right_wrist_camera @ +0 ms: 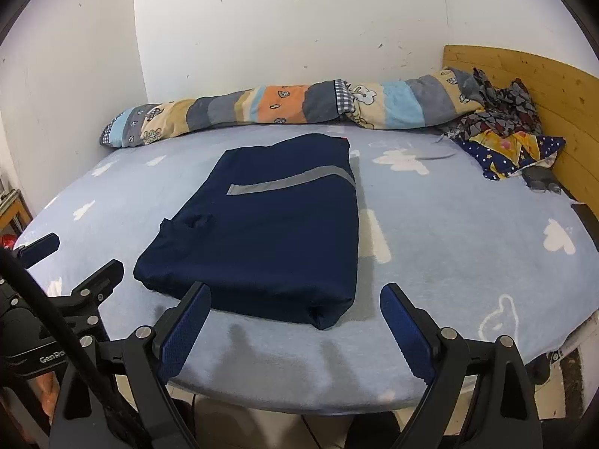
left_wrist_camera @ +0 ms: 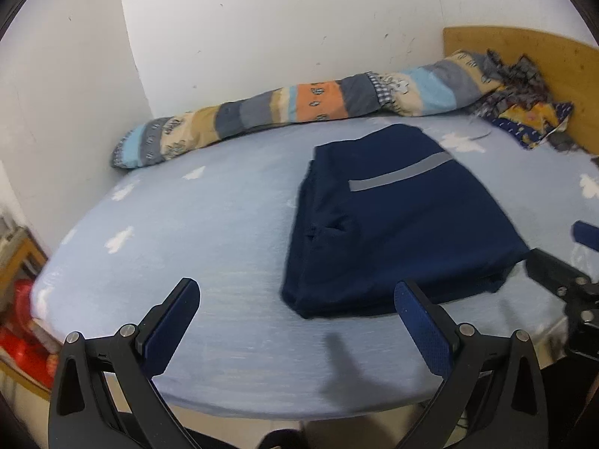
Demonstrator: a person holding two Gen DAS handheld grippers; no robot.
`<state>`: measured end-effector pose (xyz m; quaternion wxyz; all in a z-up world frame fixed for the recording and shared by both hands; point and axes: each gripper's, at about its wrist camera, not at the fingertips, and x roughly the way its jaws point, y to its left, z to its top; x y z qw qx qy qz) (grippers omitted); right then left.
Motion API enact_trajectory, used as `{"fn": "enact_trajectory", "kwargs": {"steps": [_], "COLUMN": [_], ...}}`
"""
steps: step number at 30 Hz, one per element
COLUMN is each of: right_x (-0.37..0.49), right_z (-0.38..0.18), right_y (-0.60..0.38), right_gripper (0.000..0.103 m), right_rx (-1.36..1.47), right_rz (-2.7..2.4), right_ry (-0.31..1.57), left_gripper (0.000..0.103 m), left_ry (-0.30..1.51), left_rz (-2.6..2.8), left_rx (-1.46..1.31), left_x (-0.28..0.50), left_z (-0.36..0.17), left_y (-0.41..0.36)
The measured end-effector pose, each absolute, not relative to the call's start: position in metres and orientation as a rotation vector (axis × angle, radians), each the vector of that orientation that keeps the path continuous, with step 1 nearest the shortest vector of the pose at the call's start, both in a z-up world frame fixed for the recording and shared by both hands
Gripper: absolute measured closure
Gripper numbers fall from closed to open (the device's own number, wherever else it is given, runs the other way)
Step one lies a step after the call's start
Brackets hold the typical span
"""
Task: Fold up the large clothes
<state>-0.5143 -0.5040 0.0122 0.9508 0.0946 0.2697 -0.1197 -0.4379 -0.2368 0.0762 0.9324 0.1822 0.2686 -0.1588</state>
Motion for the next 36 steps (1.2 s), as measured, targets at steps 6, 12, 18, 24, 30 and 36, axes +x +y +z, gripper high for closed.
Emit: {"fn": "enact_trajectory", "kwargs": {"steps": [6, 12, 18, 24, 30, 36], "right_x": [-0.517, -0.517, -0.516, -0.516, -0.517, -0.517], "right_z": [0.015, 0.015, 0.015, 0.017, 0.017, 0.017], "right_y": [-0.506, -0.504, -0.503, -0.499, -0.496, -0.497], "right_gripper": [0.009, 0.009, 0.009, 0.009, 0.009, 0.009], "right_rx": [0.203, 0.198, 0.188, 0.169, 0.157, 0.156], "right_rz": [-0.237, -0.235, -0.232, -0.231, -0.231, -0.230], "right_ry": [0.535, 0.540, 0.538, 0.532, 0.527, 0.524], "left_gripper": [0.000, 0.000, 0.000, 0.000, 0.000, 0.000], "left_ry": [0.509, 0.600, 0.633, 0.631, 0.629, 0.630], "left_rz": [-0.267, -0.315, -0.315, -0.323, -0.326, -0.336], "left_rx": [0.411, 0.376, 0.358, 0.369, 0.369, 0.373], "left_x": [-0.444, -0.435, -0.428, -0.429, -0.431, -0.432], "left_z": [0.078, 0.075, 0.072, 0.071, 0.071, 0.071], "left_y": [-0.234, -0.229, -0.226, -0.227, -0.227, -0.227]}}
